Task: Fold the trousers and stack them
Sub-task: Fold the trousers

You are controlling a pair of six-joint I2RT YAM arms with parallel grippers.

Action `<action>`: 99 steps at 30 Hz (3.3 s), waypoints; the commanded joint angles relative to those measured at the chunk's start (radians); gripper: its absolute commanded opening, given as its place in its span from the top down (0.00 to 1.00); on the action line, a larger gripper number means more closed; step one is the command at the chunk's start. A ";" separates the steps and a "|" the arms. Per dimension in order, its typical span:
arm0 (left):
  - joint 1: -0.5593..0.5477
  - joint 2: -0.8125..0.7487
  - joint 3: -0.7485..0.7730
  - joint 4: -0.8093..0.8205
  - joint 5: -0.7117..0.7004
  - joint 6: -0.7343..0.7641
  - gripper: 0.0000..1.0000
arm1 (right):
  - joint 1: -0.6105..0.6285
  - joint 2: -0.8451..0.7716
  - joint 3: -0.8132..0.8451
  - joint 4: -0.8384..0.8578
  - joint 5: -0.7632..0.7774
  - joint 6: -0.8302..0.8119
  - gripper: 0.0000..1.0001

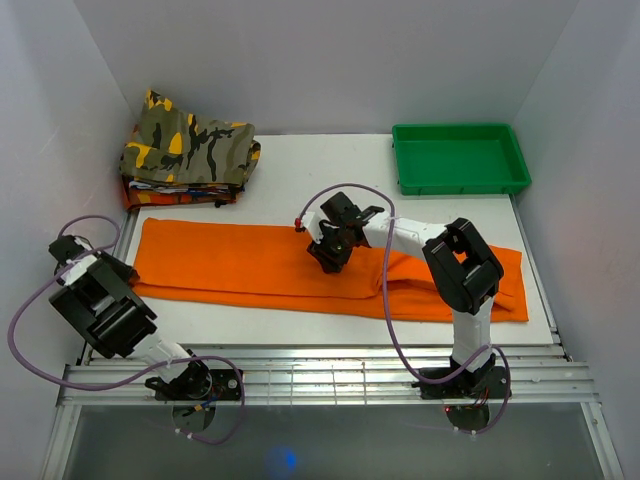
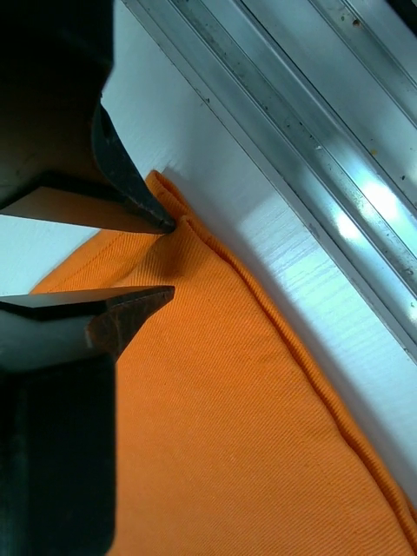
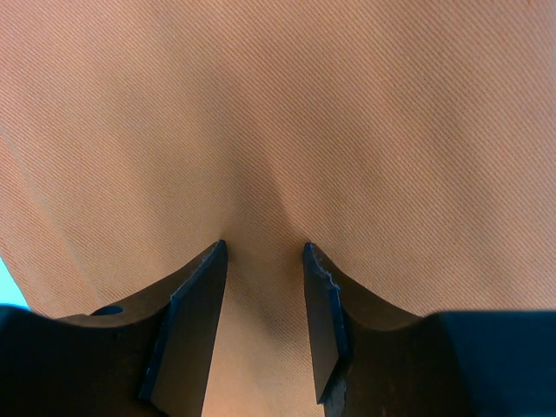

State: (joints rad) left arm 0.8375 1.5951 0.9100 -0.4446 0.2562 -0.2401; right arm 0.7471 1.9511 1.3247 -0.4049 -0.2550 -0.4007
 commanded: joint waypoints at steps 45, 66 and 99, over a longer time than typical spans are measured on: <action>-0.041 -0.103 -0.011 -0.152 -0.239 -0.030 1.00 | 0.009 0.131 0.142 -0.141 0.062 0.051 0.59; -0.058 0.155 0.029 -0.140 -0.368 -0.039 1.00 | 0.043 0.079 0.269 -0.180 -0.076 0.013 0.45; -0.060 0.189 0.035 -0.149 -0.353 -0.042 1.00 | 0.285 0.019 0.169 -0.112 0.284 -0.179 0.92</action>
State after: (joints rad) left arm 0.7753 1.6779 1.0042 -0.6224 -0.0513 -0.2813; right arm 1.0409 2.0388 1.4765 -0.4942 -0.0399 -0.5568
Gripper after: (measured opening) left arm 0.008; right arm 0.097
